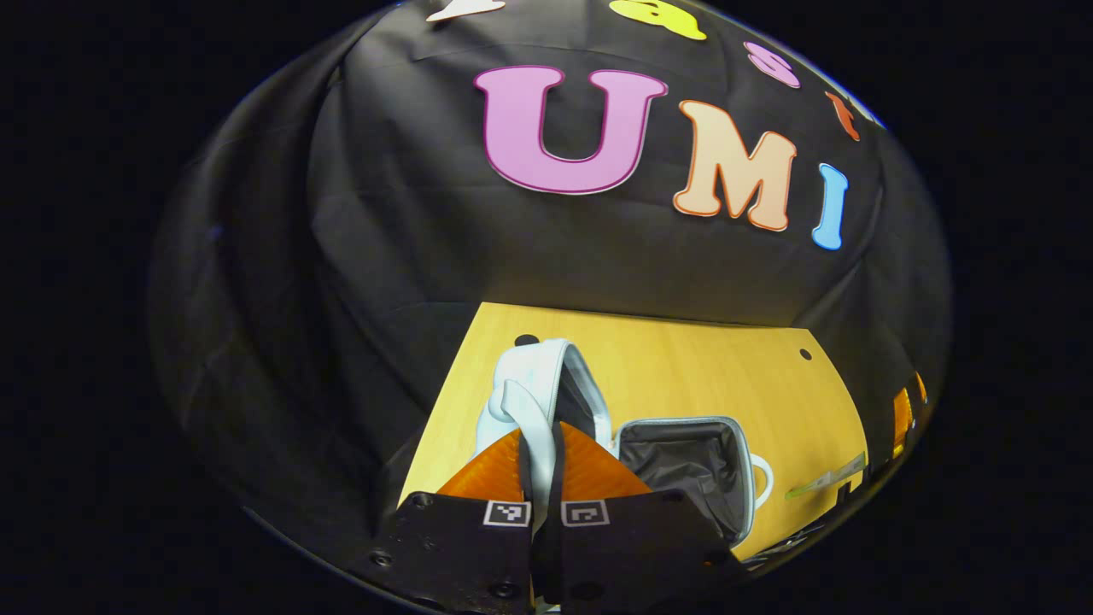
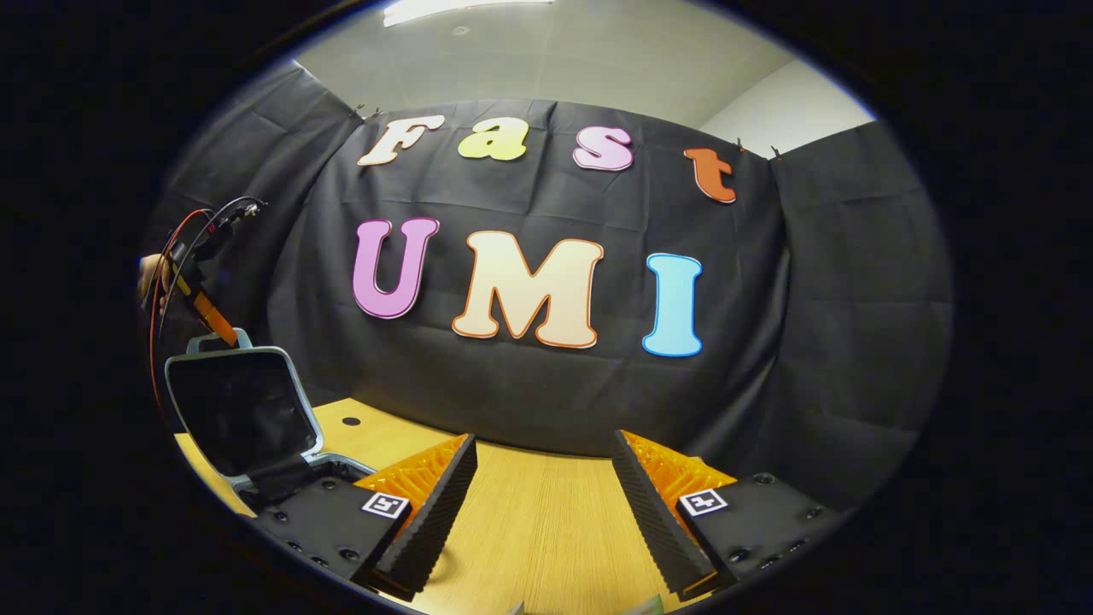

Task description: First open the suitcase, pack the skin care products into it, and then close the suitcase.

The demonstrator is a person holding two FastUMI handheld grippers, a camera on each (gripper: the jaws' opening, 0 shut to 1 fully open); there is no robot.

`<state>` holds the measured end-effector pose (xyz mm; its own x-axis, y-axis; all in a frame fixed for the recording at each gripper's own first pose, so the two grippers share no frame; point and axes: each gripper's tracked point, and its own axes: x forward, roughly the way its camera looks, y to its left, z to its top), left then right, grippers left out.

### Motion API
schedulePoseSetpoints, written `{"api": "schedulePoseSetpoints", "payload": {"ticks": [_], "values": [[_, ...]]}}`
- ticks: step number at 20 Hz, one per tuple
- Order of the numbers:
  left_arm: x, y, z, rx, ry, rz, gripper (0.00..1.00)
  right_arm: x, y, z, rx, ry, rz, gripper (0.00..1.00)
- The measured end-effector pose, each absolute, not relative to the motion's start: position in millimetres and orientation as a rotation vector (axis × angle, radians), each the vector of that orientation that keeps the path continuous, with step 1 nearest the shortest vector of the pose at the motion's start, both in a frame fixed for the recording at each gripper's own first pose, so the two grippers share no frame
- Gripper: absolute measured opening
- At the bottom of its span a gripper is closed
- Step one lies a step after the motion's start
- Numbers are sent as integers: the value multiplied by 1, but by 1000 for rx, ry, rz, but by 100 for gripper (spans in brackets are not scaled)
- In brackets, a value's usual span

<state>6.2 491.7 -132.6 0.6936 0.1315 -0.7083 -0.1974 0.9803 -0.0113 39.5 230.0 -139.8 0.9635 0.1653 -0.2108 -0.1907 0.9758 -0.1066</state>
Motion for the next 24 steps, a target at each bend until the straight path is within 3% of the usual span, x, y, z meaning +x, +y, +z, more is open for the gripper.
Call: {"api": "schedulePoseSetpoints", "payload": {"ticks": [10, 19, 23, 24], "values": [[-29, 582, -211, -153, 900, 367, 0, 40, 243, -145, -159, 232, 198, 100], [-67, 608, -279, -238, 981, 454, 0, 39, 245, -147, -180, 249, 208, 99], [-69, 608, -286, -242, 949, 504, 12, 34, 241, -144, -186, 249, 212, 99], [-67, 604, -284, -271, 925, 491, 22, 34, 238, -142, -186, 245, 210, 100]]}}
